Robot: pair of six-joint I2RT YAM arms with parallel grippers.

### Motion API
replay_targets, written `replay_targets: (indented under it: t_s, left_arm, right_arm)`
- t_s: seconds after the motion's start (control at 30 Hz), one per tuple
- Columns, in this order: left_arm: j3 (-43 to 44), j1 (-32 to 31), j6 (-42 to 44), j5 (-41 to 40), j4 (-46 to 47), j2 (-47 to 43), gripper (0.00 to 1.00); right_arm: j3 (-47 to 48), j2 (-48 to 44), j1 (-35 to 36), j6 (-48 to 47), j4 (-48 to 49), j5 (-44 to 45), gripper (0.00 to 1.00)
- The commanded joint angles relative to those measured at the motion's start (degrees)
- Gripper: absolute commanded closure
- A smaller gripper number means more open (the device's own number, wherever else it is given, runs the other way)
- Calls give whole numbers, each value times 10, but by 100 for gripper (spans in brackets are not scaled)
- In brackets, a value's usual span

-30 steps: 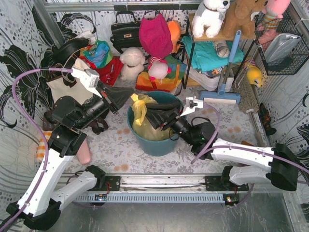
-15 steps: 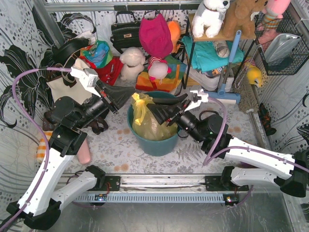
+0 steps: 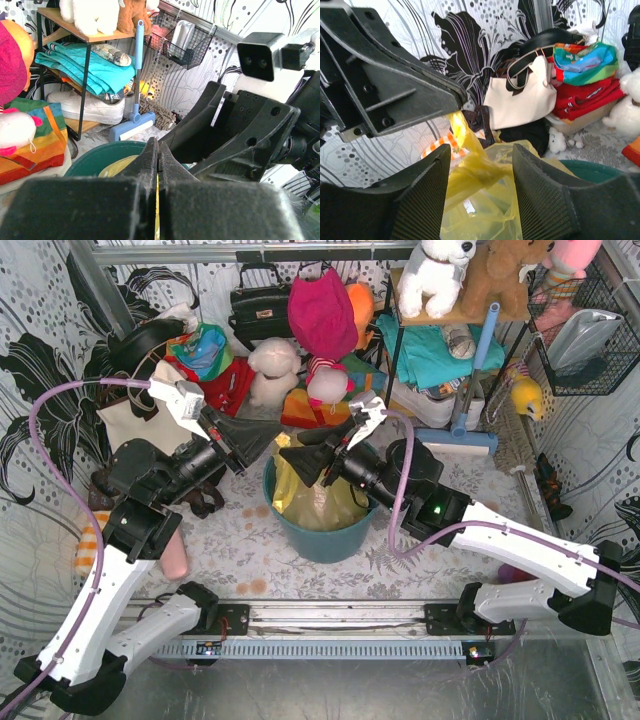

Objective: Tie the trash bag

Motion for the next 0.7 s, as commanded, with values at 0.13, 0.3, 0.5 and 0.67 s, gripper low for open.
replay_targets:
  t_s: [0.13, 0.3, 0.5, 0.67]
  left_arm:
    - [-2, 3, -7, 17, 41, 2, 100]
    - [-4, 3, -10, 25, 47, 4, 100]
    - [-1, 3, -11, 31, 48, 4, 100]
    - [-1, 3, -10, 30, 46, 2, 89]
  right_arm:
    - [3, 7, -2, -25, -4, -3, 46]
    - [14, 28, -2, -50, 11, 7, 46]
    - [24, 40, -3, -65, 17, 13, 67]
    - [8, 29, -3, -66, 40, 22, 99]
